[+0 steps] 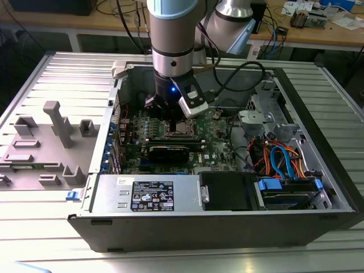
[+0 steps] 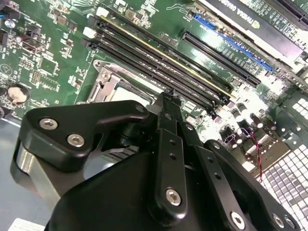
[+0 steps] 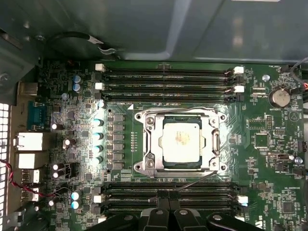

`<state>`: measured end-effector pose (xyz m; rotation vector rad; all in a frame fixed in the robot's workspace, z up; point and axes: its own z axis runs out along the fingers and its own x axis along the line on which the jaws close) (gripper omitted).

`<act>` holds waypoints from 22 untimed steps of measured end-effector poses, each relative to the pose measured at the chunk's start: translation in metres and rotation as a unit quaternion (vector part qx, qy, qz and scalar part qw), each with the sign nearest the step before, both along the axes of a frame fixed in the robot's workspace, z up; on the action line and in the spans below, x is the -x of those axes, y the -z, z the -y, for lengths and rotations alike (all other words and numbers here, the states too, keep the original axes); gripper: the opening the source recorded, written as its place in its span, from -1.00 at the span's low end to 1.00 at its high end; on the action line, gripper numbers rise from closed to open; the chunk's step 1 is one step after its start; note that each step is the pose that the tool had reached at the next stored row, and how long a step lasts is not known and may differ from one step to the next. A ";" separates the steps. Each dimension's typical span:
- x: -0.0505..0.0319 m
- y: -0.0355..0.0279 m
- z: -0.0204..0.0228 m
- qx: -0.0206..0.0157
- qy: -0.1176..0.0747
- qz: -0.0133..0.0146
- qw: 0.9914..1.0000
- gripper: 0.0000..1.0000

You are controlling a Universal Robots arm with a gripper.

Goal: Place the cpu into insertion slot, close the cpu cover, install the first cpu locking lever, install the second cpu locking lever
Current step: 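Install the second cpu locking lever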

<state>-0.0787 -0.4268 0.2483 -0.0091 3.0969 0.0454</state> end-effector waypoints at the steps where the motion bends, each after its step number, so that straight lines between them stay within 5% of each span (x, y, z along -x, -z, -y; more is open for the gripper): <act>1: 0.0008 0.0012 0.0000 0.000 0.000 0.000 1.000 -0.79; 6: 0.0098 0.0091 -0.0001 0.000 0.000 0.000 1.000 -0.79; 13: 0.0102 0.0201 -0.0003 0.000 0.000 0.000 1.000 -0.79; 22: 0.0131 0.0240 -0.0034 0.000 0.000 0.000 1.000 -0.79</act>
